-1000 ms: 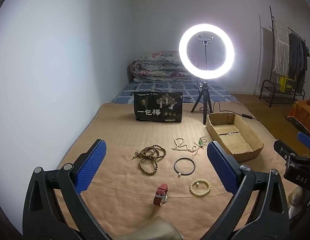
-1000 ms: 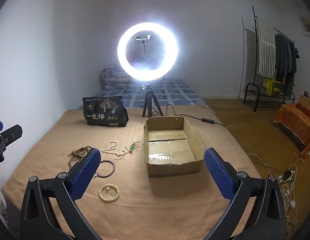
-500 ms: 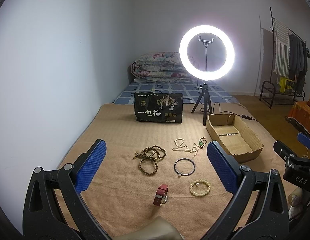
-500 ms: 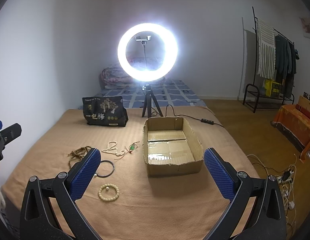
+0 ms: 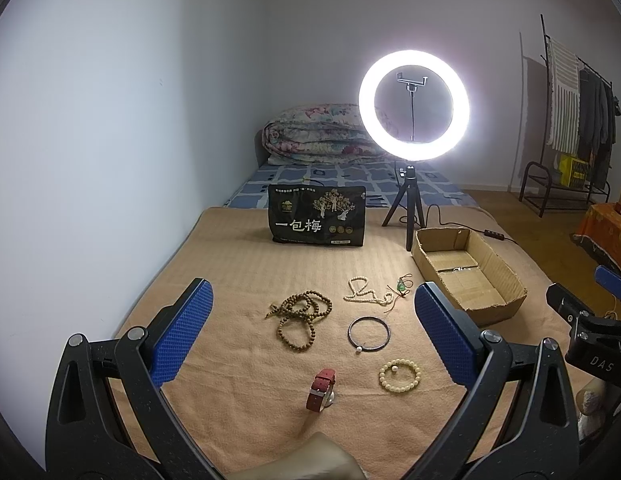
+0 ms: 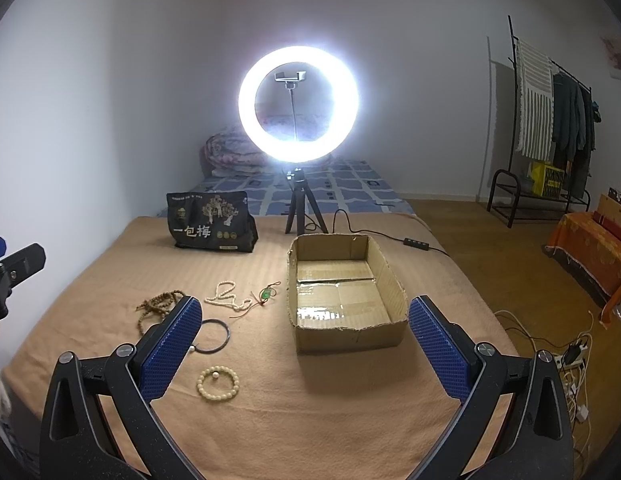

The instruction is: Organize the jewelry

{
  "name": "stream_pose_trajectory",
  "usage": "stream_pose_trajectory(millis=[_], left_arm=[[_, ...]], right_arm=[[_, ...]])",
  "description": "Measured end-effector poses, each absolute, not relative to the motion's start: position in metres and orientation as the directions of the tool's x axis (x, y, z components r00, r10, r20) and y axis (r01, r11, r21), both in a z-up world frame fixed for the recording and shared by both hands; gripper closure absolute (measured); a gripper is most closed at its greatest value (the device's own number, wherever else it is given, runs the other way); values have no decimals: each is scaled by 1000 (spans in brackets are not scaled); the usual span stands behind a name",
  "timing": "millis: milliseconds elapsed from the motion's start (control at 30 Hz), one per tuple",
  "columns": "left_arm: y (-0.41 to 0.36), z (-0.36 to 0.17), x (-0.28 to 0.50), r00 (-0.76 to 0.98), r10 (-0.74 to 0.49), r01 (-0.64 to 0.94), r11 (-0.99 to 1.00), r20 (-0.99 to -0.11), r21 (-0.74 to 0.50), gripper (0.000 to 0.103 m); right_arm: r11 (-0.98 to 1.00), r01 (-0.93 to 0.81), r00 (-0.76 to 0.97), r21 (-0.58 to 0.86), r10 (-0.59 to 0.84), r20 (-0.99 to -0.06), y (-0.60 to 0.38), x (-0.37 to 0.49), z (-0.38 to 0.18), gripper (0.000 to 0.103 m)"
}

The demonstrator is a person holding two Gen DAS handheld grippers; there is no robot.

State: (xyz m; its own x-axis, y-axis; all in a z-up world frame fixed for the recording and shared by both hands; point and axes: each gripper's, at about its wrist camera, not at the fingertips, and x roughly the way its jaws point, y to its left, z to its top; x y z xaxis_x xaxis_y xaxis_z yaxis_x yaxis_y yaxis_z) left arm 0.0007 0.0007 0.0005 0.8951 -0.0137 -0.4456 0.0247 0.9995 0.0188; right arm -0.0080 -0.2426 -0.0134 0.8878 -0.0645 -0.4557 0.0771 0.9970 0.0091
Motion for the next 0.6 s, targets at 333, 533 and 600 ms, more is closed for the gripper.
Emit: stream_pose_trajectory(millis=[333,533,600], left_arm=[[1,-2,4,895,-13,24,1000,-445,19,0],[1,-2,4,896,-14,25,1000,-444,19,0],[2,-2,4,896,-14,25,1000,-445,18,0]], right_arm=[[997,74,887,9,-62,-458,-242,-8,-13,0],[997,73,887,10,-60,-459,-243,-8,-13,0],[997,71,886,8,-59,-460,-242,-8,-12,0]])
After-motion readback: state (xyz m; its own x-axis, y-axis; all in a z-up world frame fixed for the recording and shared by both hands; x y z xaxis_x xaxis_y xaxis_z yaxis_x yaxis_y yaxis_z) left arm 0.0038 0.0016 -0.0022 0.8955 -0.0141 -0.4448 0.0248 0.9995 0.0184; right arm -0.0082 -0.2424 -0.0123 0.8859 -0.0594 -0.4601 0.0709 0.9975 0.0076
